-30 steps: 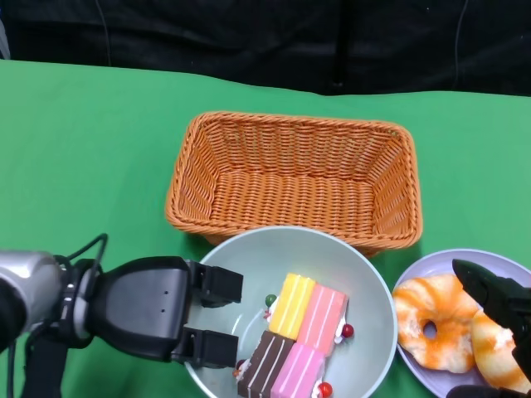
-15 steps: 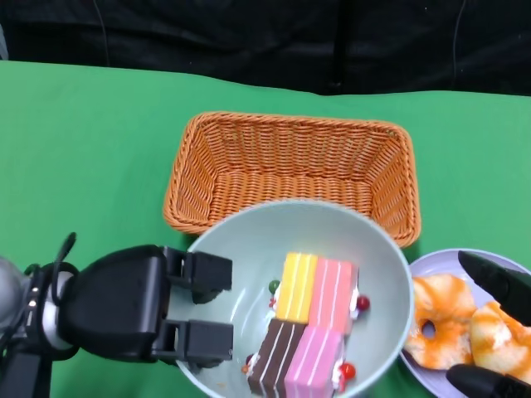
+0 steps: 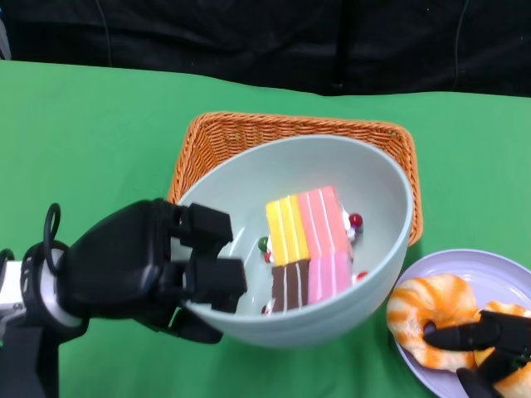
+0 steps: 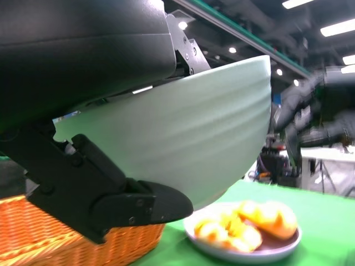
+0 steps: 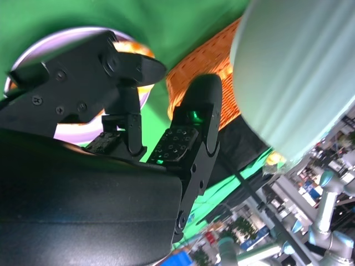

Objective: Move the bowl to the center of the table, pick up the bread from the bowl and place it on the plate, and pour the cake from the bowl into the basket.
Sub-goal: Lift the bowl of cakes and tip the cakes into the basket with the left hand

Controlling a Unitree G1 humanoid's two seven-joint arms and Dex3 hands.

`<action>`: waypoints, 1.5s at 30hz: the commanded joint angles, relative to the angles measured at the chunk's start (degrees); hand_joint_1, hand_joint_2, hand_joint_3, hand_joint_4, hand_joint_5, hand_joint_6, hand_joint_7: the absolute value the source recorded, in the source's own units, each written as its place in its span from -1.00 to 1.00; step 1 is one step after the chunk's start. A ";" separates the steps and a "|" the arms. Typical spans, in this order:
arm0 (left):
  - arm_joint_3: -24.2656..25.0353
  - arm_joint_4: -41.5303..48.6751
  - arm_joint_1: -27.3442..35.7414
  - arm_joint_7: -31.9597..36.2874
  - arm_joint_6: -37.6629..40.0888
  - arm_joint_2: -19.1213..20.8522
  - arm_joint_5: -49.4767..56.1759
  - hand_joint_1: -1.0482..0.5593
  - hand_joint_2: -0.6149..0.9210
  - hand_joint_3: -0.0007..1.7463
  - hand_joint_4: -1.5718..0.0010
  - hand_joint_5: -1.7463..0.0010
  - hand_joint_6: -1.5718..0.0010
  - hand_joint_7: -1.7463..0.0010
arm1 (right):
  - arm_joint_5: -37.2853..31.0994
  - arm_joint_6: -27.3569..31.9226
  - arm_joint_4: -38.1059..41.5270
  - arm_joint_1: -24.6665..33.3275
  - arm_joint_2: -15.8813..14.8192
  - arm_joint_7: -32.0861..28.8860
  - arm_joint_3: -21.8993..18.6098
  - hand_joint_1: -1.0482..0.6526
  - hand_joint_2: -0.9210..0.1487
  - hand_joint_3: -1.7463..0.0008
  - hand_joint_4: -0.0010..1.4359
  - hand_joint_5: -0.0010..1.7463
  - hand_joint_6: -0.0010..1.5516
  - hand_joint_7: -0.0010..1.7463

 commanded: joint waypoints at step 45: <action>49.85 -2.42 0.99 -51.59 86.01 -54.90 -79.62 0.07 0.24 1.00 -0.40 -1.00 -0.16 -1.00 | 1.57 -5.82 5.71 2.25 -8.17 -10.22 6.54 0.34 0.48 -0.90 0.36 1.00 0.12 0.60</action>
